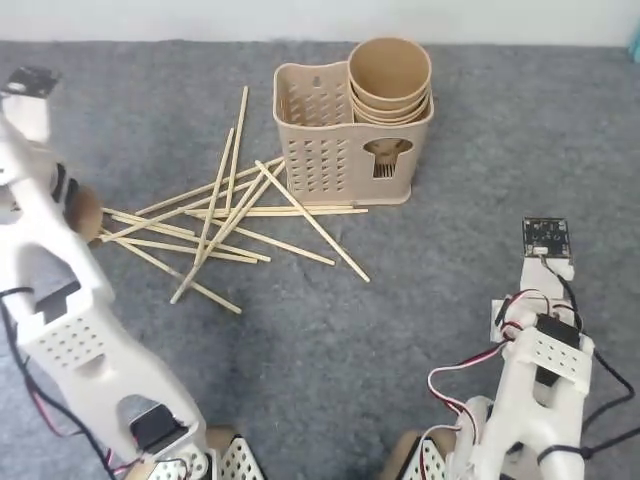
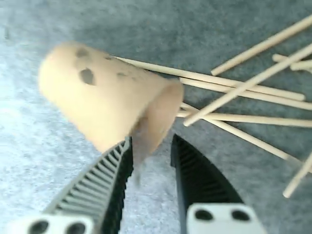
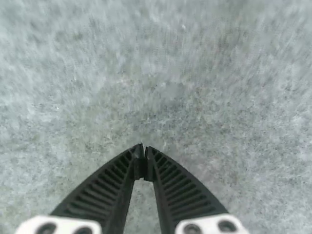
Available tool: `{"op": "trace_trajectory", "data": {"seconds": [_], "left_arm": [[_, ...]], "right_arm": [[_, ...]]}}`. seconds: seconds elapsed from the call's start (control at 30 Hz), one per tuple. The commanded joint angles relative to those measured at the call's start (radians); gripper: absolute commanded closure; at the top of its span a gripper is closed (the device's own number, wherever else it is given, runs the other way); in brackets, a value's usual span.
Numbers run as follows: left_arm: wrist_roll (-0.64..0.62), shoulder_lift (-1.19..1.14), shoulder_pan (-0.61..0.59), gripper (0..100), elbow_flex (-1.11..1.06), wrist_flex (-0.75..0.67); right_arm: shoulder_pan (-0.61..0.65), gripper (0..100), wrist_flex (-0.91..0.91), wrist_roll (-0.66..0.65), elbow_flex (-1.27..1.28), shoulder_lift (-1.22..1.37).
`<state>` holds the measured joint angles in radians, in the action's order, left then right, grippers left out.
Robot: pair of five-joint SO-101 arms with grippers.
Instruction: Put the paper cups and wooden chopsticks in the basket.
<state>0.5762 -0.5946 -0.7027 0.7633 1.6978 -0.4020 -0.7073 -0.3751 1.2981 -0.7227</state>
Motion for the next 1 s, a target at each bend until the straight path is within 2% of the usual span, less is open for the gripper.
{"op": "trace_trajectory", "data": {"seconds": [0.0, 0.33, 0.5, 0.77, 0.87, 0.97], "left_arm": [[-0.012, 0.068, -0.003, 85, 0.073, -0.017], [0.002, 0.061, -0.008, 85, 0.051, -0.038], [0.192, 0.064, -0.049, 85, 0.041, 0.060], [0.250, 0.144, -0.152, 85, 0.036, 0.060], [0.250, 0.247, -0.178, 85, -0.042, 0.060], [0.250, 0.396, -0.176, 85, -0.222, 0.057]], "right_arm": [[0.010, 99.1, 0.022, -0.015, -0.006, -0.033], [0.010, 99.1, 0.022, -0.015, -0.006, -0.033], [0.010, 99.1, 0.022, -0.018, -0.006, -0.033], [0.012, 99.1, 0.022, -0.034, -0.006, -0.033], [0.012, 99.1, 0.022, -0.034, -0.006, -0.033], [0.012, 99.1, 0.022, -0.034, -0.006, -0.033]]}}
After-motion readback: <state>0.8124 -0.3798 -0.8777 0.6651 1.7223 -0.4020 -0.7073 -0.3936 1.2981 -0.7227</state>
